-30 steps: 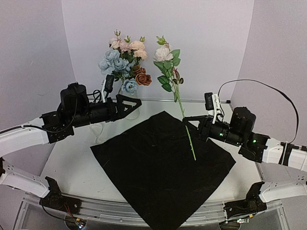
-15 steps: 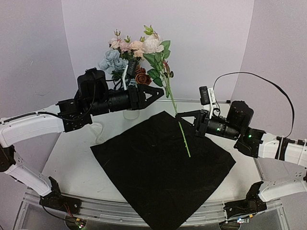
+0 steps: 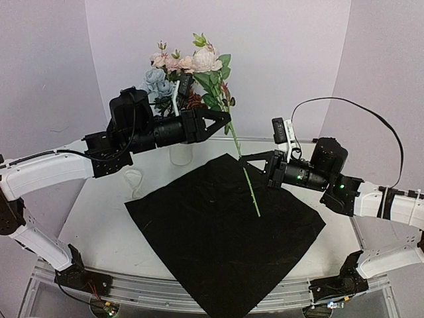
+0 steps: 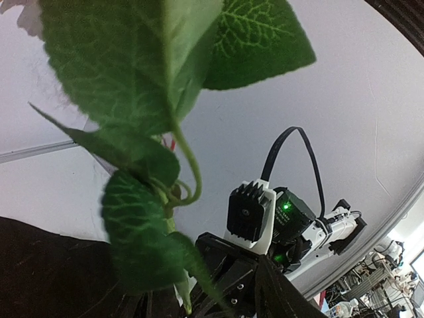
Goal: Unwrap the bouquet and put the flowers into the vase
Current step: Pick up the fake flower from the wrapping paper.
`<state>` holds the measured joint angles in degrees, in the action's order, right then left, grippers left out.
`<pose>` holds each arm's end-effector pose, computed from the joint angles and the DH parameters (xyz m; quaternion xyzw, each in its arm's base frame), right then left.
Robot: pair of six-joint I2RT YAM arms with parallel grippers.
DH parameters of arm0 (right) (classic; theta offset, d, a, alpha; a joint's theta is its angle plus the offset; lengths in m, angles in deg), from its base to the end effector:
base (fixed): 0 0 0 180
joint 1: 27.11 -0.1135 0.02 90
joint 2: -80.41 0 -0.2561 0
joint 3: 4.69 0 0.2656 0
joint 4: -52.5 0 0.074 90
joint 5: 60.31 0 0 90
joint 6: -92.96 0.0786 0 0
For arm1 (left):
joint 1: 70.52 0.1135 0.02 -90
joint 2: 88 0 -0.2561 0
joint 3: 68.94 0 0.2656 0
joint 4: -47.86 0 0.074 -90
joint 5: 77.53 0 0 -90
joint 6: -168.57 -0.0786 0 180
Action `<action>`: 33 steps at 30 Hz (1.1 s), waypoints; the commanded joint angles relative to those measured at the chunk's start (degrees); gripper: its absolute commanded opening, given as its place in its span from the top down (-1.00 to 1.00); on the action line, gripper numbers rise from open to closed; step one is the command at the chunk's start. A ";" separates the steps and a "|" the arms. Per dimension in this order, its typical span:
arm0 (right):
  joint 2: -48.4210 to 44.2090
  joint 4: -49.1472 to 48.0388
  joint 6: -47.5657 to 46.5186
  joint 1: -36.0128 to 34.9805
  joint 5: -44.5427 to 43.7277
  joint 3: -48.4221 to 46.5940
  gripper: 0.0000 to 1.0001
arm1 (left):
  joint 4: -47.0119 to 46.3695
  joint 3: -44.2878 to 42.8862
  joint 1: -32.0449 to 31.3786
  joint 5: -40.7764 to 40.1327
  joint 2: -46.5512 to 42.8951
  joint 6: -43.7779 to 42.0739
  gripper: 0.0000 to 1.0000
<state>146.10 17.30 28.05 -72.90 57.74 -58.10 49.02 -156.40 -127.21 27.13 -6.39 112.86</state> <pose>0.1870 0.2452 0.3462 -0.2950 0.4910 0.5780 0.5812 0.2011 -0.3422 0.4062 0.2226 0.6410 -0.5808 0.4497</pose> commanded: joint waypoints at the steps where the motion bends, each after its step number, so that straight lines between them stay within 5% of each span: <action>1: 0.20 -4.67 0.29 -0.40 2.21 -2.91 1.00 | -3.60 -3.19 -0.27 -0.46 1.14 -1.03 -0.04; 29: 0.13 -4.40 -0.23 -0.56 5.23 -2.98 1.00 | -4.11 -2.44 -0.27 -5.25 1.55 -1.03 0.59; 31: 0.20 -4.13 -0.24 -0.56 5.32 -3.13 0.84 | -4.03 -2.20 -0.30 -5.68 1.28 -1.73 0.86; 33: 0.22 -3.73 -0.36 -0.59 5.11 -3.13 0.46 | -4.01 -1.60 -0.29 -6.81 0.46 -2.42 1.00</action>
<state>146.57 17.19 28.44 -73.15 61.32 -58.13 47.45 -156.89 -127.23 22.14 -5.09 112.50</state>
